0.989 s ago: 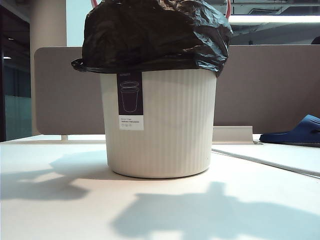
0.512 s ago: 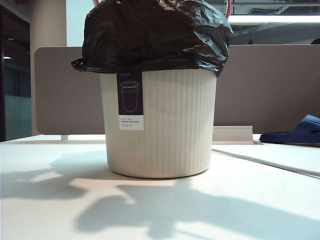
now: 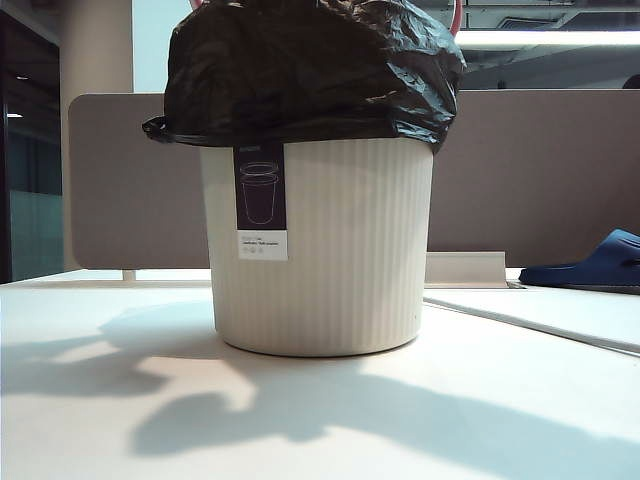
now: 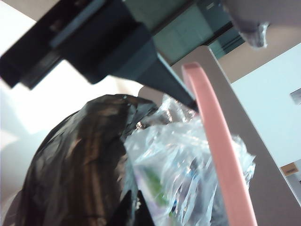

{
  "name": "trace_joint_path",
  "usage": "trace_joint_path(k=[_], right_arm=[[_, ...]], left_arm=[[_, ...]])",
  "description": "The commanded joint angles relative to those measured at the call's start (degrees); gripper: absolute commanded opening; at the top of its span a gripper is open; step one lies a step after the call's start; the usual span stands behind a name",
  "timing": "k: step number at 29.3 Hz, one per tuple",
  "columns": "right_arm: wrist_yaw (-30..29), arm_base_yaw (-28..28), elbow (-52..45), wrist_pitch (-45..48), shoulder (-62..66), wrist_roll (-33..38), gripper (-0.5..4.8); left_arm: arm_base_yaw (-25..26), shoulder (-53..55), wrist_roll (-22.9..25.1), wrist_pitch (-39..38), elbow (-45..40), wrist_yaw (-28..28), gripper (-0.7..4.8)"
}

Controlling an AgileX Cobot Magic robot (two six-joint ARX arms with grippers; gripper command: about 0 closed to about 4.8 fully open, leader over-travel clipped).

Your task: Open the ring lid of the trash can, pull out the black garbage bag inside, and place it on the table.

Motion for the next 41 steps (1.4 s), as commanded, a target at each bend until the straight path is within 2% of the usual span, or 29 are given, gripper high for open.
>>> trace_joint_path(k=[1, 11, 16, 41], right_arm=[[1.0, -0.1, 0.3, 1.5, 1.5, -1.0, -0.04], [7.6, 0.2, 0.3, 5.6, 5.3, -6.9, -0.04], [7.5, 0.1, 0.3, 9.7, 5.2, -7.9, -0.04], [10.4, -1.8, 0.8, 17.4, 5.4, -12.9, -0.04]], left_arm=[[0.0, -0.1, 0.2, 1.2, 0.3, 0.0, 3.31], [0.0, -0.1, 0.2, 1.1, 0.3, 0.0, 3.31], [0.0, -0.1, 0.2, 1.1, 0.3, 0.0, 3.31], [-0.1, -0.1, 0.2, 1.2, 0.3, -0.2, 3.32]])
